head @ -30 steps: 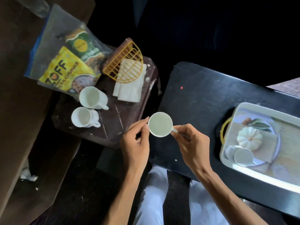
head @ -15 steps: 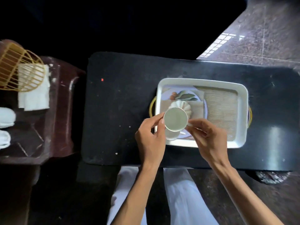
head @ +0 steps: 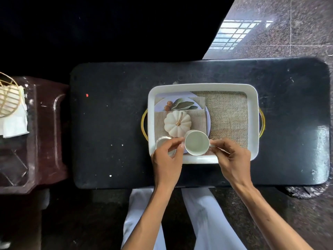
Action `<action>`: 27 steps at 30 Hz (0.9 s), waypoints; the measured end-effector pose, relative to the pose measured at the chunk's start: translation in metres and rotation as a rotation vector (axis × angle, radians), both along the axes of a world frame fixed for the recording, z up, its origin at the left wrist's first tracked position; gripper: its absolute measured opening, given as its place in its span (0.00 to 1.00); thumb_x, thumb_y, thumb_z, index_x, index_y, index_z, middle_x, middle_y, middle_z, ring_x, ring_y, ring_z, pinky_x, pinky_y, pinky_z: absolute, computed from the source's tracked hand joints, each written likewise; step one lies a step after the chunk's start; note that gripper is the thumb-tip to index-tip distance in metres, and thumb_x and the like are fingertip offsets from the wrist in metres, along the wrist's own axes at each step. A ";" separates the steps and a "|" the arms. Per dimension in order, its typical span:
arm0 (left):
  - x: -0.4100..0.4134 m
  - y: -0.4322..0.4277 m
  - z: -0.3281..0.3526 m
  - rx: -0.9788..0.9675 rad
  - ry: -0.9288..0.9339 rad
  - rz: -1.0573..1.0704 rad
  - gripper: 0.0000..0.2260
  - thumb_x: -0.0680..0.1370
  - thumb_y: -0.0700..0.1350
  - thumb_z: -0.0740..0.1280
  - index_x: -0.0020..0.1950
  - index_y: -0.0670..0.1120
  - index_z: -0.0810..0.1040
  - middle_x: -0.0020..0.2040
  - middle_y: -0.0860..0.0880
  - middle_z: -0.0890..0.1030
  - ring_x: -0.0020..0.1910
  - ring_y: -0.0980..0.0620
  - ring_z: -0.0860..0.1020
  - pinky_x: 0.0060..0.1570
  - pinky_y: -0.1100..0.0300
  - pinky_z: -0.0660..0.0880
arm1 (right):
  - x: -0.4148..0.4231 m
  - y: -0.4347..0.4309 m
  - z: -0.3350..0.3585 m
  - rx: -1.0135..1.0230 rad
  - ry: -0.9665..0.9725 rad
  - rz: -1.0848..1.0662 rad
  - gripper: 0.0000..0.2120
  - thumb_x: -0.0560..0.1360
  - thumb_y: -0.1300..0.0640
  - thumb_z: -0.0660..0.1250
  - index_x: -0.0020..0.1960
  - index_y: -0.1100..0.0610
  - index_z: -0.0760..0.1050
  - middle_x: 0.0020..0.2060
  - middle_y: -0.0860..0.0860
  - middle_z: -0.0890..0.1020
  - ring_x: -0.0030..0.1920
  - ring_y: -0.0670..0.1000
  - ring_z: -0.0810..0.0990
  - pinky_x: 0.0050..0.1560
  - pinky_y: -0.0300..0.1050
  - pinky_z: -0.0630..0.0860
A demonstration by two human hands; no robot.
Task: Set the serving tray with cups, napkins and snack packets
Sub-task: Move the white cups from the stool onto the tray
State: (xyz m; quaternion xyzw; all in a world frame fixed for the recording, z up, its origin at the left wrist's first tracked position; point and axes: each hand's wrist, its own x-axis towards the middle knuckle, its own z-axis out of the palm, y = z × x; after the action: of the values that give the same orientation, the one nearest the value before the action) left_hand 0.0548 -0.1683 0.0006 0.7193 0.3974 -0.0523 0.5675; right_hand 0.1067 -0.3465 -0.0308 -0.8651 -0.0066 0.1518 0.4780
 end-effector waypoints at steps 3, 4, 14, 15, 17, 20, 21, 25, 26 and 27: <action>-0.004 -0.003 -0.005 -0.028 0.025 0.057 0.08 0.79 0.40 0.71 0.56 0.48 0.87 0.52 0.56 0.88 0.54 0.59 0.84 0.58 0.60 0.81 | -0.002 -0.005 -0.006 0.005 0.006 -0.003 0.06 0.72 0.65 0.75 0.48 0.58 0.84 0.43 0.45 0.86 0.47 0.40 0.85 0.50 0.32 0.79; -0.004 -0.004 -0.006 -0.037 0.030 0.074 0.09 0.79 0.40 0.71 0.55 0.49 0.87 0.52 0.55 0.88 0.54 0.58 0.84 0.59 0.57 0.82 | -0.003 -0.007 -0.008 0.011 0.010 -0.005 0.06 0.72 0.66 0.75 0.48 0.59 0.84 0.44 0.46 0.86 0.47 0.41 0.85 0.51 0.33 0.79; -0.008 -0.004 -0.008 -0.082 0.033 0.105 0.12 0.81 0.40 0.68 0.51 0.57 0.85 0.51 0.53 0.88 0.55 0.52 0.85 0.59 0.49 0.82 | -0.010 -0.012 -0.019 -0.001 0.013 0.032 0.06 0.71 0.66 0.75 0.48 0.61 0.84 0.43 0.51 0.86 0.47 0.42 0.85 0.51 0.32 0.78; -0.009 -0.004 -0.009 -0.084 0.036 0.106 0.12 0.81 0.40 0.68 0.51 0.57 0.85 0.51 0.53 0.88 0.55 0.52 0.85 0.59 0.49 0.82 | -0.011 -0.012 -0.019 -0.001 0.021 0.027 0.06 0.71 0.66 0.76 0.48 0.61 0.84 0.43 0.50 0.86 0.47 0.41 0.85 0.51 0.33 0.79; -0.011 -0.003 -0.011 -0.088 0.041 0.109 0.11 0.81 0.40 0.68 0.52 0.55 0.85 0.50 0.54 0.88 0.55 0.53 0.85 0.59 0.48 0.82 | -0.015 -0.011 -0.021 -0.001 0.037 0.014 0.07 0.71 0.66 0.76 0.48 0.60 0.84 0.43 0.46 0.86 0.47 0.40 0.85 0.51 0.33 0.79; -0.014 -0.003 -0.014 -0.088 0.048 0.103 0.09 0.81 0.40 0.68 0.53 0.52 0.86 0.50 0.54 0.88 0.54 0.54 0.85 0.59 0.48 0.82 | -0.017 -0.010 -0.023 -0.012 0.047 0.009 0.07 0.71 0.65 0.76 0.49 0.59 0.84 0.44 0.45 0.86 0.47 0.40 0.85 0.51 0.34 0.80; -0.015 -0.003 -0.014 -0.088 0.049 0.101 0.09 0.82 0.40 0.68 0.54 0.51 0.86 0.50 0.53 0.88 0.55 0.53 0.85 0.59 0.47 0.82 | -0.018 -0.010 -0.023 -0.019 0.048 0.005 0.07 0.71 0.65 0.76 0.49 0.59 0.84 0.44 0.45 0.86 0.47 0.41 0.85 0.51 0.35 0.80; -0.017 -0.002 -0.016 -0.096 0.039 0.092 0.10 0.82 0.40 0.67 0.53 0.54 0.85 0.51 0.52 0.88 0.55 0.51 0.85 0.59 0.46 0.82 | -0.020 -0.011 -0.024 -0.021 0.069 -0.006 0.06 0.71 0.64 0.76 0.48 0.60 0.84 0.43 0.46 0.87 0.47 0.41 0.85 0.50 0.34 0.80; -0.018 -0.002 -0.016 -0.094 0.036 0.086 0.10 0.82 0.41 0.67 0.53 0.55 0.85 0.51 0.52 0.88 0.55 0.51 0.85 0.59 0.46 0.82 | -0.021 -0.010 -0.025 -0.022 0.074 -0.004 0.06 0.72 0.64 0.76 0.48 0.60 0.84 0.43 0.46 0.86 0.47 0.40 0.85 0.50 0.33 0.80; -0.018 -0.001 -0.017 -0.092 0.034 0.080 0.11 0.82 0.41 0.67 0.53 0.56 0.85 0.51 0.52 0.88 0.55 0.51 0.85 0.59 0.46 0.82 | -0.021 -0.010 -0.025 -0.021 0.076 -0.006 0.06 0.72 0.64 0.75 0.48 0.60 0.84 0.43 0.45 0.86 0.47 0.39 0.85 0.49 0.32 0.79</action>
State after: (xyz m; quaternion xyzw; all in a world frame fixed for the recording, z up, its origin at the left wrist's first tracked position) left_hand 0.0365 -0.1696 -0.0160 0.6749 0.4326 -0.0598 0.5948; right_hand 0.0853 -0.3568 -0.0558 -0.8638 0.0157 0.1831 0.4691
